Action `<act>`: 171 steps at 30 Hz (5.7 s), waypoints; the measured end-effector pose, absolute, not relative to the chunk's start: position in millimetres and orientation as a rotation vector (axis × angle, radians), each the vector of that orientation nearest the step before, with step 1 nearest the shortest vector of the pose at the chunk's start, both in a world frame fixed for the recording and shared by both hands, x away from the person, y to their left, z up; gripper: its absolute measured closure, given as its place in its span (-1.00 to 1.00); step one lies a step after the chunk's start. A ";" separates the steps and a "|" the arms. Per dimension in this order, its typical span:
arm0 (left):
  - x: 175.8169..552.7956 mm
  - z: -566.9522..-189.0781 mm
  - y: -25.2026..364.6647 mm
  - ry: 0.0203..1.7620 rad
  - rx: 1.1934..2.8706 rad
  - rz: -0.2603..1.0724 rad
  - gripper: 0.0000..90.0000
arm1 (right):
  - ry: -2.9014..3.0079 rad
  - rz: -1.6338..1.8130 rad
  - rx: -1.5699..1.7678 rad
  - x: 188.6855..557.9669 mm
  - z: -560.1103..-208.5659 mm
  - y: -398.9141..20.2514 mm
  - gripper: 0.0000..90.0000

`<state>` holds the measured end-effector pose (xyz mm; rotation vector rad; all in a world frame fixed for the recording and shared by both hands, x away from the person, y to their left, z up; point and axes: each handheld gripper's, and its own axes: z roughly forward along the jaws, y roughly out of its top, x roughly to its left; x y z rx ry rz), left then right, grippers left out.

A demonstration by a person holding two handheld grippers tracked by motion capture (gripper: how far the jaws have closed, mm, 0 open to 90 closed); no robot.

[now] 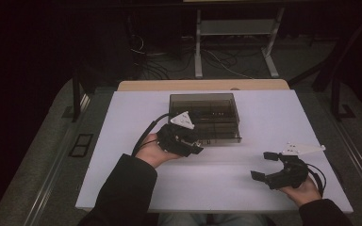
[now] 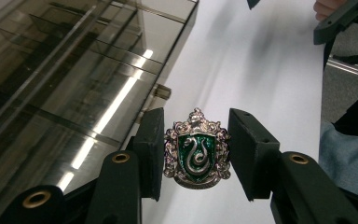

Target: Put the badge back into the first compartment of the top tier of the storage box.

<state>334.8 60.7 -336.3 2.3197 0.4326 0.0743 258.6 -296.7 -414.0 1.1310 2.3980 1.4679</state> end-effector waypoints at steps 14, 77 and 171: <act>349.2 -322.7 76.5 0.465 2.298 0.101 0.26 | 2.395 1.473 1.137 258.9 -414.6 -296.4 -0.99; 397.7 -365.2 80.7 0.644 2.324 0.107 0.26 | 2.416 1.449 1.141 259.9 -416.3 -296.0 -0.99; 298.6 -379.7 160.2 0.720 2.108 0.170 -1.00 | 2.407 1.458 1.155 257.6 -416.2 -297.3 -0.99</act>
